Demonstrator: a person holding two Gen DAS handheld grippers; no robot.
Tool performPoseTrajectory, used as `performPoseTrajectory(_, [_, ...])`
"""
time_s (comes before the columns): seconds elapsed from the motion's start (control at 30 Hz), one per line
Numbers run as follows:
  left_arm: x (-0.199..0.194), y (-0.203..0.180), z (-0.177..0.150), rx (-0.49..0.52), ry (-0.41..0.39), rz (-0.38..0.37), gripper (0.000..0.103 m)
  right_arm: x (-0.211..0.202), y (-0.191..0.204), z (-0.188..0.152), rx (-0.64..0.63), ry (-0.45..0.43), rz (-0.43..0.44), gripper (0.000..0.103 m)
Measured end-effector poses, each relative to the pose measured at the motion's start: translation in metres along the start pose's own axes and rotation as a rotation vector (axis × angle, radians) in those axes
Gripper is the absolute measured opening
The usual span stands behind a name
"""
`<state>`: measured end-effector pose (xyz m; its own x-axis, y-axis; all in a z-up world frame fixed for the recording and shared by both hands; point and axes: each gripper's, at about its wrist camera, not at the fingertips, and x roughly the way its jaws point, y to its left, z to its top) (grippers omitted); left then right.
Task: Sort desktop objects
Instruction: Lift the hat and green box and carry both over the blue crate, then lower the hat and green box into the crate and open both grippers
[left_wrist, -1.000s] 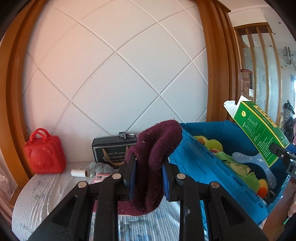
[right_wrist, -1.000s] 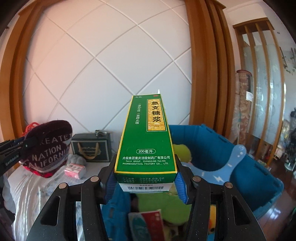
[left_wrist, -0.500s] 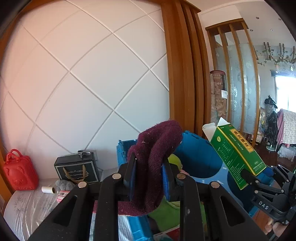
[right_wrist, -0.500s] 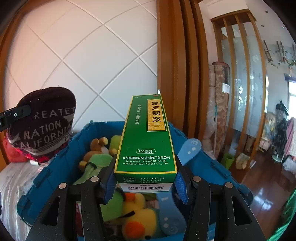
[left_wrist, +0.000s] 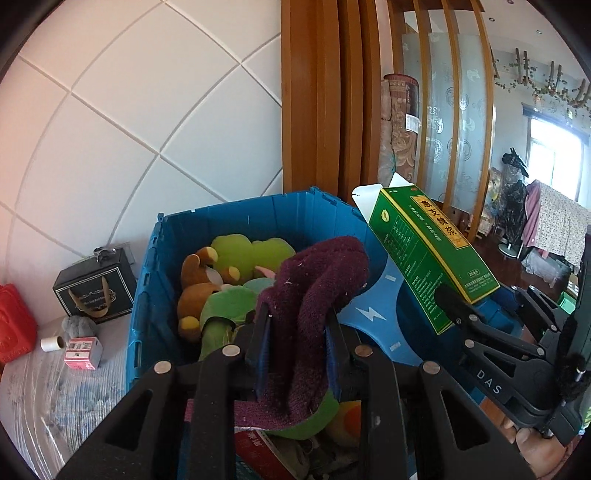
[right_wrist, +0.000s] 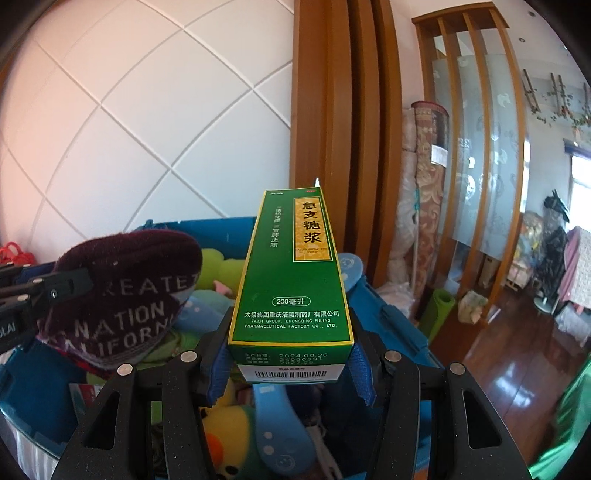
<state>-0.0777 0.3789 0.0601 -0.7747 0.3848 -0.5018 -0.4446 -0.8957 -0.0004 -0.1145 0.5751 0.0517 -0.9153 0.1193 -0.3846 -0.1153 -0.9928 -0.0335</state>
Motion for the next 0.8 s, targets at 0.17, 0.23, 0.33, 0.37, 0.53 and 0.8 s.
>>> performPoseTrajectory(0.17, [0.003, -0.005, 0.001, 0.02, 0.006, 0.025, 0.046, 0.011, -0.001, -0.007, -0.006, 0.041, 0.011, 0.053])
performPoseTrajectory(0.23, [0.002, -0.004, 0.0, 0.021, 0.004, 0.04, 0.061, 0.014, -0.001, -0.009, -0.008, 0.049, 0.012, 0.054])
performPoseTrajectory(0.33, [0.002, -0.002, -0.001, 0.016, 0.003, 0.044, 0.071, 0.017, 0.0, -0.01, -0.01, 0.061, 0.012, 0.055])
performPoseTrajectory(0.37, [0.001, -0.002, -0.002, 0.015, 0.003, 0.047, 0.072, 0.018, 0.0, -0.011, -0.012, 0.065, 0.01, 0.055])
performPoseTrajectory(0.53, [0.002, 0.002, -0.005, 0.014, 0.019, 0.039, 0.079, 0.017, 0.002, -0.013, -0.022, 0.067, 0.013, 0.102])
performPoseTrajectory(0.8, [-0.012, 0.002, -0.007, 0.002, 0.005, -0.01, 0.079, 0.002, 0.004, -0.012, -0.048, 0.032, 0.002, 0.103])
